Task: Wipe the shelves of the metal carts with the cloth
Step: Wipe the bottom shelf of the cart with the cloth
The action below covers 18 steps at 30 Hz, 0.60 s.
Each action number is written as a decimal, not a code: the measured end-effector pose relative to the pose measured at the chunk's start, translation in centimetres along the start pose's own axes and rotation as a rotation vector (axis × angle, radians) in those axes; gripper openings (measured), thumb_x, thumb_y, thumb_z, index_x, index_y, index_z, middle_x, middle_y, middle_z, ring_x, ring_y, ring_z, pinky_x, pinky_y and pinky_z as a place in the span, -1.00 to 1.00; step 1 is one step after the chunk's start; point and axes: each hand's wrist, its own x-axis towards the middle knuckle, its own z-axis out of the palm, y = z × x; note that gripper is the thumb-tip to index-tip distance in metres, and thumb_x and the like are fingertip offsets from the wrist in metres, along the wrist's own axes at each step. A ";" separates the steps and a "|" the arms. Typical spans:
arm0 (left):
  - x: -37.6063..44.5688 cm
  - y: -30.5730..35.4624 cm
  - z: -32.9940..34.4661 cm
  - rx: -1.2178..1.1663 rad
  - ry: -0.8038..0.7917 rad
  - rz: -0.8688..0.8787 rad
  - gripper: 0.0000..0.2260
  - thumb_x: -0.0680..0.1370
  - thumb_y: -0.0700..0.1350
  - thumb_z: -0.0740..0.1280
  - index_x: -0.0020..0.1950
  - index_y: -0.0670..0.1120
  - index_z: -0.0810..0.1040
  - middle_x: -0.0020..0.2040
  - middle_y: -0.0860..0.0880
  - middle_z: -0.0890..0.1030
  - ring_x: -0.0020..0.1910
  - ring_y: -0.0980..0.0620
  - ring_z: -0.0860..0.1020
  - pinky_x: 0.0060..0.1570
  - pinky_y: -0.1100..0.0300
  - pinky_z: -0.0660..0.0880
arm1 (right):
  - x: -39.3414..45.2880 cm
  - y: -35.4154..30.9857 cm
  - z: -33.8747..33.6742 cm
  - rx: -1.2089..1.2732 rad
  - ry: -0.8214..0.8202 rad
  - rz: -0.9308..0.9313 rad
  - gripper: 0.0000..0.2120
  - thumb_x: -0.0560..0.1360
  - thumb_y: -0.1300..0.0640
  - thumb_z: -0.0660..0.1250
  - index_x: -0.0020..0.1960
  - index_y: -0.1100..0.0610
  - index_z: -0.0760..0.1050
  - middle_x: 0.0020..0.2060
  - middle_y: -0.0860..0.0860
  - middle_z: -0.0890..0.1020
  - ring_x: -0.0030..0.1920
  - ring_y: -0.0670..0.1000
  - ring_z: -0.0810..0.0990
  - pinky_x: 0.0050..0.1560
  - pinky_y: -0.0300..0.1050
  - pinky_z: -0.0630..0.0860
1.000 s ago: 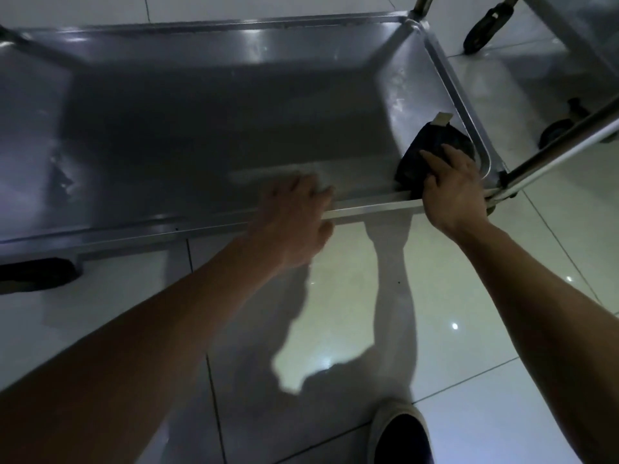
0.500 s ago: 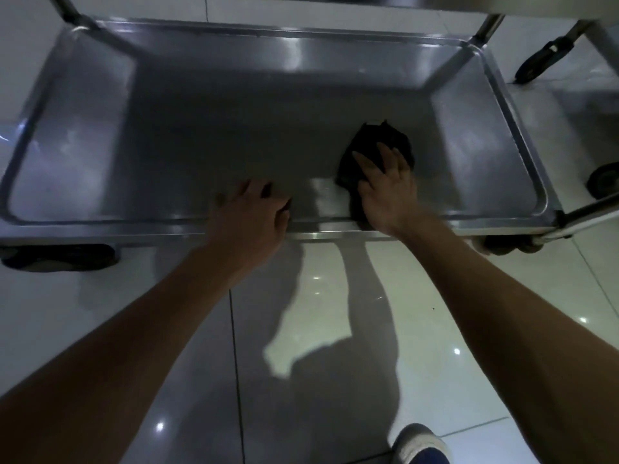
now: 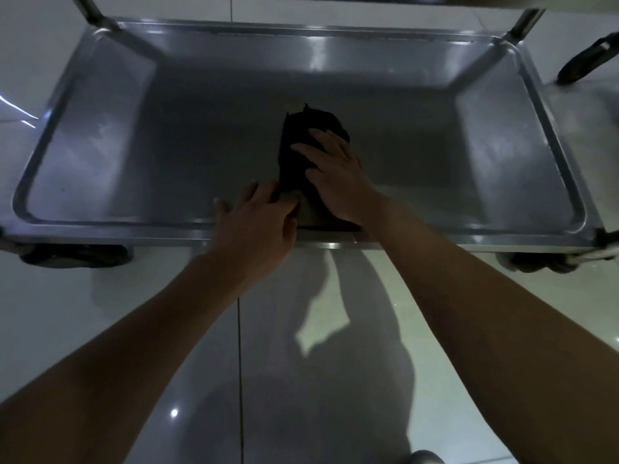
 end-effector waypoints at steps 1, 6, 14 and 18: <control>0.6 0.6 -0.3 -0.009 0.001 -0.025 -0.67 0.62 0.06 0.19 0.37 0.09 0.49 0.35 -0.05 0.42 0.37 -0.16 0.33 0.26 -0.32 0.36 | -0.5 1.1 -0.6 -0.013 0.027 0.014 -0.52 0.64 0.16 0.16 0.54 -0.02 0.29 0.59 0.05 0.15 0.60 0.09 0.01 0.57 -0.07 -0.05; 4.4 5.6 -0.1 0.015 0.028 0.085 -0.70 0.58 0.08 0.22 0.28 0.07 0.52 0.28 -0.08 0.47 0.31 -0.21 0.40 0.22 -0.29 0.42 | -4.0 7.6 -4.2 -0.070 0.137 0.081 -0.57 0.67 0.19 0.15 0.53 0.12 0.32 0.56 0.20 0.19 0.57 0.24 0.08 0.57 0.03 0.01; 7.9 13.4 2.7 0.036 0.061 0.232 -0.65 0.60 0.13 0.19 0.33 0.05 0.51 0.38 -0.14 0.40 0.39 -0.24 0.34 0.25 -0.38 0.35 | -10.1 17.3 -9.5 -0.273 0.252 0.315 -0.53 0.68 -0.04 -0.03 0.54 0.03 0.30 0.57 0.12 0.20 0.59 0.17 0.05 0.55 0.01 -0.05; 8.1 13.8 3.4 0.039 0.085 0.201 -0.64 0.60 0.16 0.21 0.35 0.08 0.50 0.37 -0.12 0.42 0.36 -0.26 0.36 0.23 -0.41 0.35 | -12.4 21.1 -11.8 -0.343 0.309 0.433 -0.56 0.69 0.03 0.05 0.54 0.09 0.28 0.56 0.17 0.19 0.59 0.22 0.03 0.57 0.14 -0.03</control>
